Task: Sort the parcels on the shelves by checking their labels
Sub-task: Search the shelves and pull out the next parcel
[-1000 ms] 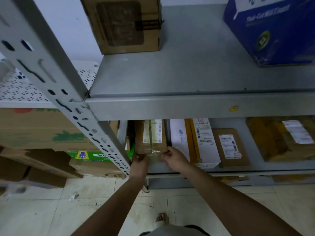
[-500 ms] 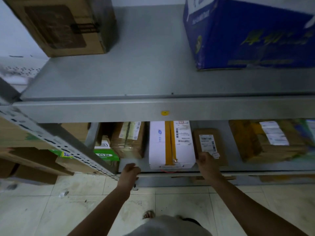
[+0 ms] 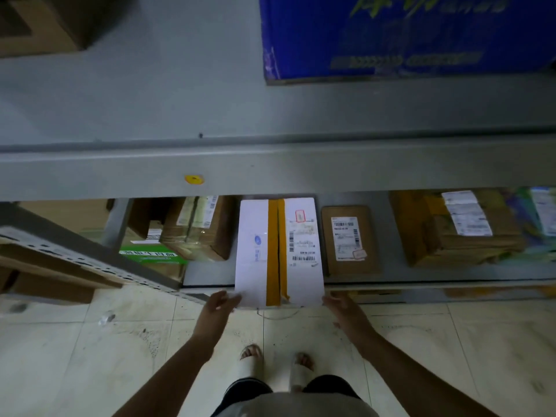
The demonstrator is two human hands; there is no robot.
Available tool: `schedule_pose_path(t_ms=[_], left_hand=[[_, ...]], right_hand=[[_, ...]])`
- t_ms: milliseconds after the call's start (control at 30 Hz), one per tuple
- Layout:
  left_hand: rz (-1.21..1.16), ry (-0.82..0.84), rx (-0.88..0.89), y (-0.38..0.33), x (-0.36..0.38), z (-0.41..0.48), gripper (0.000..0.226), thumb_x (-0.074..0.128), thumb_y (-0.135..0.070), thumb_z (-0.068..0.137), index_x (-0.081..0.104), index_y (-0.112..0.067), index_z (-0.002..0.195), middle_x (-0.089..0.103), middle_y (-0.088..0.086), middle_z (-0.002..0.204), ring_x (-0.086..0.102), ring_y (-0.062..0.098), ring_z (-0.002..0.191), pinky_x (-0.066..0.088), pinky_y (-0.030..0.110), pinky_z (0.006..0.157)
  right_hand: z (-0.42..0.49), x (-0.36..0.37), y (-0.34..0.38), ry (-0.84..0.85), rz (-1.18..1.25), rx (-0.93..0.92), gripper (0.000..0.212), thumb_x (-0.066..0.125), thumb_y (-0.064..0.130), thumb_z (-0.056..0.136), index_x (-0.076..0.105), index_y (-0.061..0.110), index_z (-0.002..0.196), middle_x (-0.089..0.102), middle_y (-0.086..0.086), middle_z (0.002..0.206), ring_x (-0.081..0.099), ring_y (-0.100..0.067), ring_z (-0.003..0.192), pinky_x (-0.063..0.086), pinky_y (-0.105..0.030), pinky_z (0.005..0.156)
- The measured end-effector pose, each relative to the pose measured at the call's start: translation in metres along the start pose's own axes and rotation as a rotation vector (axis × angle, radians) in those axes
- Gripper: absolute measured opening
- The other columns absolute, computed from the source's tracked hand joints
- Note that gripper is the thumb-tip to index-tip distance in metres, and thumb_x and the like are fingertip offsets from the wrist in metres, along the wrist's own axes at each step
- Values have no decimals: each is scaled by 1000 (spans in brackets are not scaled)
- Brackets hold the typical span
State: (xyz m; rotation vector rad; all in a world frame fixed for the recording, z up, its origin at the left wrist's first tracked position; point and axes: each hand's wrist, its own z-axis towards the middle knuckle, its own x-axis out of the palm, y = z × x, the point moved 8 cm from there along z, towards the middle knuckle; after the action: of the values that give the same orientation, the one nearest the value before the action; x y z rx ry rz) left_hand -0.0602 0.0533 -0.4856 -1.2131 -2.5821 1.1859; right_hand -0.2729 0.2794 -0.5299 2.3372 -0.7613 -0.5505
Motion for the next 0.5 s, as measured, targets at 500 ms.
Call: schedule_pose_path(t_ms=[500], left_hand=[[-141, 191, 23, 30, 7, -5, 82, 84, -69, 53, 69, -18, 115, 75, 11, 111, 70, 31, 110, 56, 40, 99]], right_hand=[[-37, 33, -4, -40, 184, -113, 47, 67, 70, 70, 64, 33, 100, 70, -1, 111, 67, -24, 102, 59, -48, 90]])
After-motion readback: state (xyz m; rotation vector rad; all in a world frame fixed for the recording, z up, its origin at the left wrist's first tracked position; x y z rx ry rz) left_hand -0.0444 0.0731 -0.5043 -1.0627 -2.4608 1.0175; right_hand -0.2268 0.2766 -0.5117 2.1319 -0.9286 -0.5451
